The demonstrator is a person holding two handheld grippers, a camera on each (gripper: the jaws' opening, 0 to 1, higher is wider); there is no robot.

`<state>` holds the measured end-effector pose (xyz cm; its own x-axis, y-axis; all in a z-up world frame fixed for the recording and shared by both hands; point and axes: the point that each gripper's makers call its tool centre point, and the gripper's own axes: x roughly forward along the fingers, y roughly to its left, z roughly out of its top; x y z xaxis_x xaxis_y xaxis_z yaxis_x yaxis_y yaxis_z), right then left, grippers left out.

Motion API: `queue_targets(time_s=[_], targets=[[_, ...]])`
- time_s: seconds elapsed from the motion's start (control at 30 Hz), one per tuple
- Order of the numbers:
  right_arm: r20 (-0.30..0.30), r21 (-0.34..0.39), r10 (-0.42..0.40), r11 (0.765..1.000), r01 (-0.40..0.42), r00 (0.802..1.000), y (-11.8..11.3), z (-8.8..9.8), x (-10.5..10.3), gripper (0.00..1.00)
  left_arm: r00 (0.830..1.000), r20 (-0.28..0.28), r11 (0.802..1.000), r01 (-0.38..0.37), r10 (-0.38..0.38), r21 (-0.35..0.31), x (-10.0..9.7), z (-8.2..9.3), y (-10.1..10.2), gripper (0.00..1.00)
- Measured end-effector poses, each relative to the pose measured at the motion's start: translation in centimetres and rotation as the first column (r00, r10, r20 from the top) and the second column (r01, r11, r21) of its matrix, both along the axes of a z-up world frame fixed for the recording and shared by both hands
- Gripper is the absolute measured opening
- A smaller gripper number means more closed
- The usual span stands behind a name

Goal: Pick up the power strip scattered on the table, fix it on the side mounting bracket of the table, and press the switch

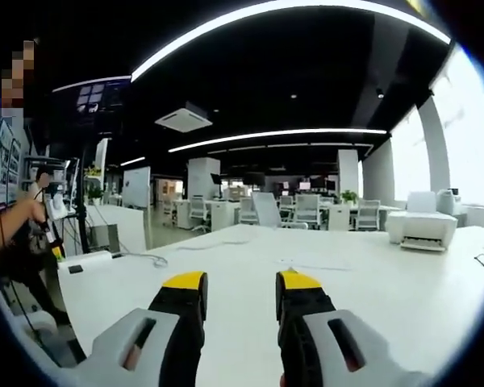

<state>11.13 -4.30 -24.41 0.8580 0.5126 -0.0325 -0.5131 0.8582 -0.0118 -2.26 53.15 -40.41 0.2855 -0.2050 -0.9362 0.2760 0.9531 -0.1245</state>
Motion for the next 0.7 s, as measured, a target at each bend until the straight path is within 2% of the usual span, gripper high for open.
queue_targets(time_s=[0.7], targets=[[-0.013, -0.019, 0.16, 0.987, -0.16, 0.987, 6.1, 2.4, 0.4, 0.09, 1.0, -0.015, 1.0, 0.002, -0.002, 0.006, 0.1, -0.1, 0.3, 0.32]])
